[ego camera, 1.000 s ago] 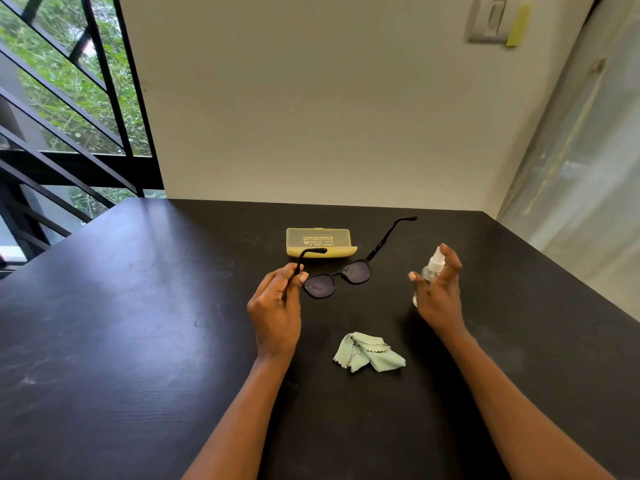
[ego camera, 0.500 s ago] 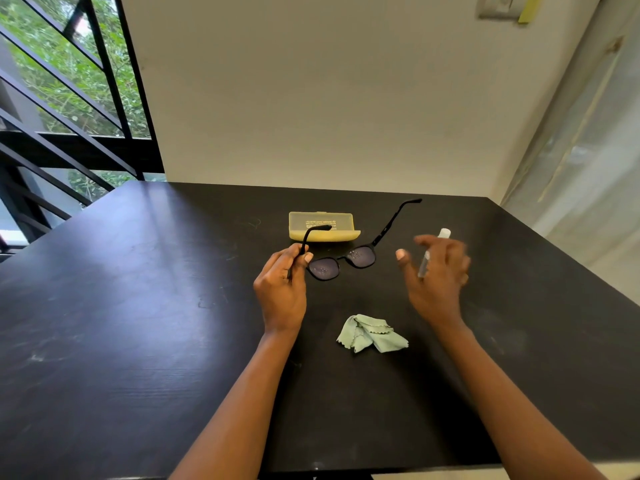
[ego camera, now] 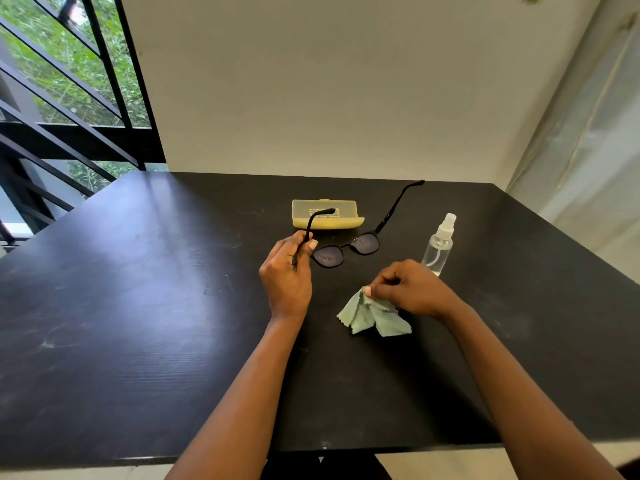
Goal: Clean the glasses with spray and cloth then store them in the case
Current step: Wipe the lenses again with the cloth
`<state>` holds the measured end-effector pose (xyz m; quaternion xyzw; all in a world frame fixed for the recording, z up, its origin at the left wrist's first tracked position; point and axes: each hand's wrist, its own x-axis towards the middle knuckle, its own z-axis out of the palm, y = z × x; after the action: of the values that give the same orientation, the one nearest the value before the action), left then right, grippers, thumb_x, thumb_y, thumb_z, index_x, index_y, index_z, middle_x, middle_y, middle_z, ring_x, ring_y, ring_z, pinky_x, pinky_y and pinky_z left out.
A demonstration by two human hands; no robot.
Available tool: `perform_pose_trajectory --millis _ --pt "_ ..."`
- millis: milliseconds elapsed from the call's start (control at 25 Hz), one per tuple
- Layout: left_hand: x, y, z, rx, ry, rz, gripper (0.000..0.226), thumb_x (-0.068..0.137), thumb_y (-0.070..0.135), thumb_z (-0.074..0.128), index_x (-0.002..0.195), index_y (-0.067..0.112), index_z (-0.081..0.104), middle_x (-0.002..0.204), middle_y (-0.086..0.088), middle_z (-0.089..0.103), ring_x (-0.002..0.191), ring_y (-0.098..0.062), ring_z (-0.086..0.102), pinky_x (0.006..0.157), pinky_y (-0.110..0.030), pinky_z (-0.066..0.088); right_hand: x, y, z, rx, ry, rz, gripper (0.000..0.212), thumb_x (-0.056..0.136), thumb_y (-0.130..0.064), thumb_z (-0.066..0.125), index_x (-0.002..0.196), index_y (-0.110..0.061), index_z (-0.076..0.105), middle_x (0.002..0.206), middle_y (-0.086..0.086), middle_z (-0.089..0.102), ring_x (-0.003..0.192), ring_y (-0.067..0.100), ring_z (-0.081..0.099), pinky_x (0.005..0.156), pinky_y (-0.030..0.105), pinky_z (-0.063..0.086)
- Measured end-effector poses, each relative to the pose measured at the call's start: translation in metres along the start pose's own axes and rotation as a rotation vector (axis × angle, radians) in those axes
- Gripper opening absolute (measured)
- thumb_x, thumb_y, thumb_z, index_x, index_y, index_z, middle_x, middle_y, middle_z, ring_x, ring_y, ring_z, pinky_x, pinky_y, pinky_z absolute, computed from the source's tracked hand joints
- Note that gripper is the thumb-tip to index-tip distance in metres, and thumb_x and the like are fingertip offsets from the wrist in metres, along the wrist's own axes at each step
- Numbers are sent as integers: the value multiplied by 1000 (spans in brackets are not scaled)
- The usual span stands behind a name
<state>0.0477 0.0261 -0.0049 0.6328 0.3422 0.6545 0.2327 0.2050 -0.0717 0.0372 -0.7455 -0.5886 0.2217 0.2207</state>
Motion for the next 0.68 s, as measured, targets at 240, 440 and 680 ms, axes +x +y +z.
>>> perform_pose_trajectory --millis 240,440,680 --pt "0 2 1 -26 -4 -69 25 81 6 67 105 0 67 93 3 62 85 -11 63 76 -17 54 5 -12 -1 713 178 -2 24 88 -13 55 65 -10 59 76 18 61 76 23 53 74 36 42" --pt "1 1 1 -9 -16 -85 27 81 9 67 107 1 66 95 2 64 87 -11 64 77 -20 55 17 -24 16 944 388 95 23 91 -16 52 69 -11 55 72 9 59 71 19 55 65 31 45" --pt "1 0 2 -2 -17 -87 26 81 7 66 106 2 66 96 -8 69 86 -10 63 77 -22 55 19 -13 33 1015 296 218 16 86 -26 63 80 -12 60 94 20 65 79 30 62 61 37 53"
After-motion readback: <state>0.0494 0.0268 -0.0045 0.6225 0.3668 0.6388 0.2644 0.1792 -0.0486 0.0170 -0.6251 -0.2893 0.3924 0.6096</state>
